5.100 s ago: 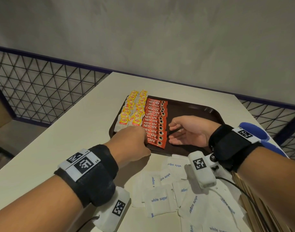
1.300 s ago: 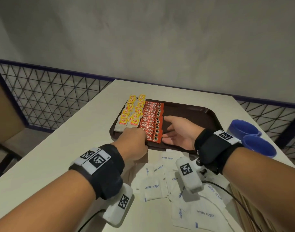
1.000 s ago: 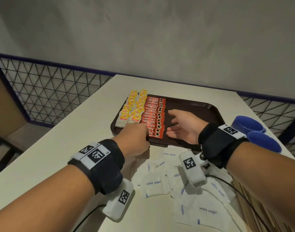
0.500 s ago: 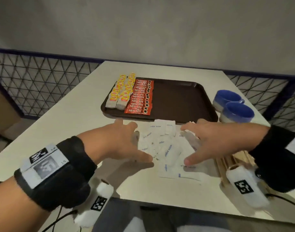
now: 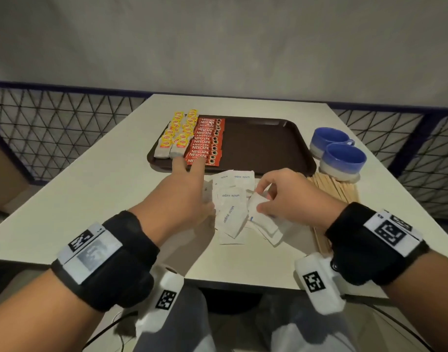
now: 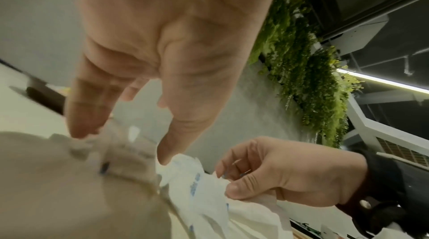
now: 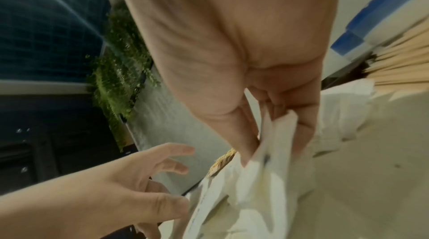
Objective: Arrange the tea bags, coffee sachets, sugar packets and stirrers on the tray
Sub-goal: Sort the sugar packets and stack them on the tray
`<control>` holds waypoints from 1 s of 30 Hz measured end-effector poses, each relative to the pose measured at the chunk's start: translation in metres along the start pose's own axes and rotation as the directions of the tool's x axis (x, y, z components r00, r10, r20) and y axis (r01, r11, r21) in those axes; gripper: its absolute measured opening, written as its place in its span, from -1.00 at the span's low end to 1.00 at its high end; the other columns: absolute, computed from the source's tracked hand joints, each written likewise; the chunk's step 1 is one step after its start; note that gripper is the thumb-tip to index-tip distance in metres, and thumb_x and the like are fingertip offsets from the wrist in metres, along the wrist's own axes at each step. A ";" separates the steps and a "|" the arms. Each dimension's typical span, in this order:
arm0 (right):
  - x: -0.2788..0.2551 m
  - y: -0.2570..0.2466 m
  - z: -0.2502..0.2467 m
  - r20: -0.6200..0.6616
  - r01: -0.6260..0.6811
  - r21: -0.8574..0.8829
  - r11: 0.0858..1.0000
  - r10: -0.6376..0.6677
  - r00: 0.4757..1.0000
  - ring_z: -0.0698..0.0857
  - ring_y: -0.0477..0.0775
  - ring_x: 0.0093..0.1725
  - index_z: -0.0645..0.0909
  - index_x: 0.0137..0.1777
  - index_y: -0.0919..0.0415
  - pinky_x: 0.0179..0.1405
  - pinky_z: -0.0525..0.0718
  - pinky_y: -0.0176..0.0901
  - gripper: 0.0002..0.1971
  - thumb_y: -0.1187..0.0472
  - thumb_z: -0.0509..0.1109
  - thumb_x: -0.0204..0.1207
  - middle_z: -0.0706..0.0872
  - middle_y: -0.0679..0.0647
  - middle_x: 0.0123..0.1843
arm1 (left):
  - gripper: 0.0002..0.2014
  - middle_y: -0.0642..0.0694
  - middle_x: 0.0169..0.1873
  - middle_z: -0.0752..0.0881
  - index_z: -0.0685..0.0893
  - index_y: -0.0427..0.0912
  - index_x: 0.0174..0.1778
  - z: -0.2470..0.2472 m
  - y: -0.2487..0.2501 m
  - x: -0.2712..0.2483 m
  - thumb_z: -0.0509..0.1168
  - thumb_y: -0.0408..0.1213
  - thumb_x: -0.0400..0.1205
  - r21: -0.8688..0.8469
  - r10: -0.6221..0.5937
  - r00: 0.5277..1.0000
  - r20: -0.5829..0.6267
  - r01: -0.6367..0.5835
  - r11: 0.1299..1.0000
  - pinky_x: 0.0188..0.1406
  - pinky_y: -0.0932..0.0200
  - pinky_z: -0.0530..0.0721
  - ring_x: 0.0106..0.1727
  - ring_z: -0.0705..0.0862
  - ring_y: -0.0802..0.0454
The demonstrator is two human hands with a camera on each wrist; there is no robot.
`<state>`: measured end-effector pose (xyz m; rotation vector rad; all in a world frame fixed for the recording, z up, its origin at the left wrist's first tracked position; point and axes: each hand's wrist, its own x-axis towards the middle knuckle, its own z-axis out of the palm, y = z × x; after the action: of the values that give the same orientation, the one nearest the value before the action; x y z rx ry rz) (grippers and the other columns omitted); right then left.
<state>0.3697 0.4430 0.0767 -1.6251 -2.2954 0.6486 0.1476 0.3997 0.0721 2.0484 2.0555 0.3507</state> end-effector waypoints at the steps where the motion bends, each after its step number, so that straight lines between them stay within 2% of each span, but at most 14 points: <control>1: -0.001 0.002 -0.001 -0.030 -0.009 0.051 0.999 0.010 1.000 0.63 -0.20 -0.23 0.73 0.09 -0.01 -0.34 0.52 -0.38 -0.77 0.15 0.65 0.47 0.69 -0.10 -0.13 | -0.17 -0.24 0.62 0.23 0.14 0.04 0.70 -0.003 0.002 -0.002 0.48 0.01 0.62 0.024 0.024 0.999 -0.043 -0.023 0.999 0.12 0.06 0.66 0.23 0.69 -0.23; 3: -0.002 0.005 -0.004 -0.089 -0.009 0.176 0.984 0.025 0.996 0.69 -0.15 -0.24 0.76 -0.01 -0.02 -0.28 0.62 -0.32 -0.83 0.19 0.65 0.47 0.74 0.00 -0.14 | -0.27 -0.15 0.59 0.29 0.22 0.03 0.67 -0.010 0.010 -0.004 0.42 0.06 0.66 0.006 0.092 0.990 -0.110 -0.092 0.996 0.11 0.11 0.55 0.34 0.62 -0.17; 4: -0.003 0.006 -0.006 -0.114 0.004 0.254 0.967 0.026 0.993 0.70 -0.14 -0.25 0.78 -0.03 -0.01 -0.25 0.67 -0.28 -0.85 0.21 0.65 0.47 0.74 0.05 -0.17 | -0.29 -0.09 0.58 0.34 0.26 0.05 0.68 -0.014 0.016 -0.004 0.41 0.09 0.66 -0.034 0.116 0.988 -0.105 -0.120 0.992 0.14 0.13 0.51 0.39 0.58 -0.11; 5: -0.003 0.006 -0.008 -0.135 0.027 0.340 0.940 0.020 0.991 0.70 -0.13 -0.27 0.79 -0.03 0.00 -0.22 0.71 -0.25 -0.85 0.23 0.64 0.47 0.74 0.12 -0.19 | -0.29 -0.04 0.57 0.38 0.30 0.08 0.68 -0.017 0.022 -0.002 0.42 0.13 0.65 -0.096 0.129 0.989 -0.072 -0.135 0.986 0.19 0.14 0.50 0.42 0.57 -0.05; 7: -0.002 0.005 -0.012 -0.172 0.079 0.517 0.853 0.013 0.985 0.71 -0.06 -0.26 0.81 0.00 0.02 -0.16 0.76 -0.19 -0.83 0.27 0.64 0.48 0.76 0.23 -0.16 | -0.28 0.05 0.50 0.52 0.39 0.13 0.65 -0.020 0.032 0.006 0.47 0.19 0.59 -0.295 0.142 0.989 0.036 -0.125 0.947 0.30 0.09 0.62 0.35 0.64 0.06; 8: -0.001 0.003 -0.014 -0.194 0.104 0.597 0.796 0.018 0.981 0.74 -0.04 -0.24 0.81 0.04 0.04 -0.13 0.78 -0.16 -0.82 0.28 0.63 0.49 0.76 0.22 -0.16 | -0.30 0.06 0.41 0.60 0.44 0.12 0.61 -0.021 0.035 0.010 0.50 0.18 0.58 -0.430 0.151 0.984 0.096 -0.096 0.898 0.30 0.02 0.71 0.28 0.71 0.08; 10: 0.006 -0.004 -0.018 -0.226 0.143 0.733 0.665 0.040 0.973 0.80 0.03 -0.17 0.79 0.12 0.11 -0.10 0.81 -0.10 -0.78 0.34 0.59 0.52 0.79 0.18 -0.13 | -0.46 -0.03 0.15 0.78 0.58 -0.04 0.48 -0.022 0.038 0.022 0.55 -0.04 0.61 -0.698 0.202 0.960 0.194 -0.009 0.716 0.18 -0.12 0.83 0.05 0.83 0.03; 12: 0.017 -0.012 -0.022 -0.254 0.171 0.830 0.531 0.087 0.963 0.85 0.14 -0.07 0.76 0.16 0.17 -0.07 0.83 -0.02 -0.77 0.38 0.55 0.54 0.83 0.21 -0.07 | -0.67 -0.13 -0.10 0.84 0.69 -0.26 0.32 -0.025 0.037 0.036 0.51 -0.35 0.65 -0.854 0.252 0.942 0.221 0.062 0.517 0.02 -0.07 0.87 -0.17 0.83 0.01; 13: 0.024 -0.017 -0.023 -0.265 0.183 0.861 0.474 0.113 0.957 0.86 0.16 -0.02 0.74 0.17 0.19 -0.04 0.83 0.01 -0.78 0.36 0.54 0.55 0.85 0.18 -0.05 | -0.71 -0.15 -0.14 0.86 0.71 -0.32 0.28 -0.026 0.036 0.044 0.48 -0.44 0.65 -0.889 0.251 0.948 0.197 0.064 0.453 -0.08 0.02 0.86 -0.22 0.82 0.02; 16: 0.043 -0.027 -0.024 -0.249 0.187 0.918 0.350 0.142 0.958 0.88 0.12 0.03 0.72 0.19 0.21 0.01 0.87 0.03 -0.82 0.26 0.50 0.61 0.89 0.12 0.02 | -0.76 -0.19 -0.08 0.90 0.74 -0.28 0.19 -0.029 0.033 0.071 0.50 -0.47 0.61 -0.932 0.166 0.983 0.079 0.013 0.363 -0.18 0.12 0.82 -0.18 0.84 0.00; 20: 0.065 -0.028 -0.021 -0.283 0.194 0.879 0.435 0.149 0.947 0.88 0.06 -0.01 0.74 0.15 0.14 -0.04 0.88 0.01 -0.88 0.21 0.45 0.65 0.89 -0.01 -0.01 | -0.75 -0.20 -0.02 0.90 0.77 -0.22 0.13 -0.028 0.027 0.101 0.56 -0.37 0.54 -0.944 0.146 0.989 0.006 -0.043 0.328 -0.13 0.06 0.79 -0.11 0.86 -0.08; 24: 0.075 -0.019 -0.018 -0.304 0.202 0.887 0.416 0.196 0.932 0.89 0.05 -0.02 0.74 0.15 0.14 -0.12 0.86 -0.09 -0.87 0.20 0.43 0.66 0.90 0.03 0.00 | -0.71 -0.22 0.01 0.90 0.77 -0.21 0.18 -0.024 0.018 0.116 0.53 -0.34 0.53 -0.966 0.168 0.986 0.007 -0.037 0.257 -0.19 0.12 0.82 -0.09 0.87 -0.07; 27: 0.074 -0.012 -0.015 -0.282 0.180 0.931 0.317 0.311 0.908 0.83 0.04 -0.20 0.76 0.07 0.18 -0.30 0.82 -0.17 -0.91 0.25 0.45 0.64 0.87 0.15 -0.11 | -0.75 -0.23 0.04 0.89 0.74 -0.25 0.15 -0.020 0.016 0.116 0.49 -0.35 0.56 -0.986 0.126 0.992 0.003 -0.019 0.168 -0.23 0.16 0.82 -0.11 0.87 -0.04; 30: 0.071 -0.012 -0.016 -0.187 0.141 0.979 0.149 0.366 0.911 0.76 0.02 -0.32 0.77 0.00 0.22 -0.41 0.77 -0.18 -0.93 0.26 0.45 0.63 0.83 0.15 -0.24 | -0.82 -0.20 0.05 0.88 0.73 -0.26 0.13 -0.017 0.015 0.115 0.45 -0.43 0.63 -0.995 0.064 0.998 -0.003 -0.009 0.102 -0.25 0.16 0.84 -0.08 0.89 -0.04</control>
<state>0.3427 0.5094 0.0928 -1.0021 -0.8494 1.3365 0.1559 0.5146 0.0944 1.0927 0.9891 1.2860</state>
